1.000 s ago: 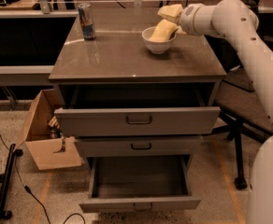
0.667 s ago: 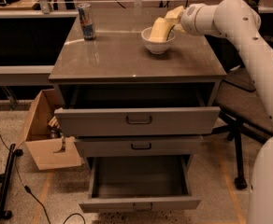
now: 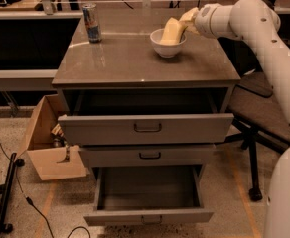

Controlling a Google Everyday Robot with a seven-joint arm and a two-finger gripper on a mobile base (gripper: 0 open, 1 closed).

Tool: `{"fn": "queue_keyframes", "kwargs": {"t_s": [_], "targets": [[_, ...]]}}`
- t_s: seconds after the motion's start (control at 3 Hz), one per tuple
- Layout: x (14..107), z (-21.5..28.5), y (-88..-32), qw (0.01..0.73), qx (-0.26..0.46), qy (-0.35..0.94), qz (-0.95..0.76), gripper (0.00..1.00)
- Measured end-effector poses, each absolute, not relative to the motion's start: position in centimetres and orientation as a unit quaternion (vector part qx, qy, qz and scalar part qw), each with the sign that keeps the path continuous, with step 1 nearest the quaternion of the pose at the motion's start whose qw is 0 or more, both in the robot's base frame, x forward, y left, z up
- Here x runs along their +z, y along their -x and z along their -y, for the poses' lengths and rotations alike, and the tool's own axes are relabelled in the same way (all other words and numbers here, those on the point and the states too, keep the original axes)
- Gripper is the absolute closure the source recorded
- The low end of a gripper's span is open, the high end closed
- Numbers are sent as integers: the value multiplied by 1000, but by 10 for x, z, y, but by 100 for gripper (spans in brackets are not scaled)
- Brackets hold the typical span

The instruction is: Pick sponge from white bowl and place on counter

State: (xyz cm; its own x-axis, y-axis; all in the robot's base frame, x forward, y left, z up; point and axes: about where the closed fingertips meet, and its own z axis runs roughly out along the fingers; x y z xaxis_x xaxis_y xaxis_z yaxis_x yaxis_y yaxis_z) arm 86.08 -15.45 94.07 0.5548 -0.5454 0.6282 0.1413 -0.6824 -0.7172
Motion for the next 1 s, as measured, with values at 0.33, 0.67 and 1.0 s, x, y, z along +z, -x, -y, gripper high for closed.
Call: {"fn": "queue_keyframes", "kwargs": {"t_s": [0.33, 0.67, 1.0], "targets": [[954, 169, -863, 382, -471, 778, -164, 100], [989, 218, -849, 338, -528, 751, -209, 100], [1025, 258, -812, 259, -570, 747, -222, 100]]}}
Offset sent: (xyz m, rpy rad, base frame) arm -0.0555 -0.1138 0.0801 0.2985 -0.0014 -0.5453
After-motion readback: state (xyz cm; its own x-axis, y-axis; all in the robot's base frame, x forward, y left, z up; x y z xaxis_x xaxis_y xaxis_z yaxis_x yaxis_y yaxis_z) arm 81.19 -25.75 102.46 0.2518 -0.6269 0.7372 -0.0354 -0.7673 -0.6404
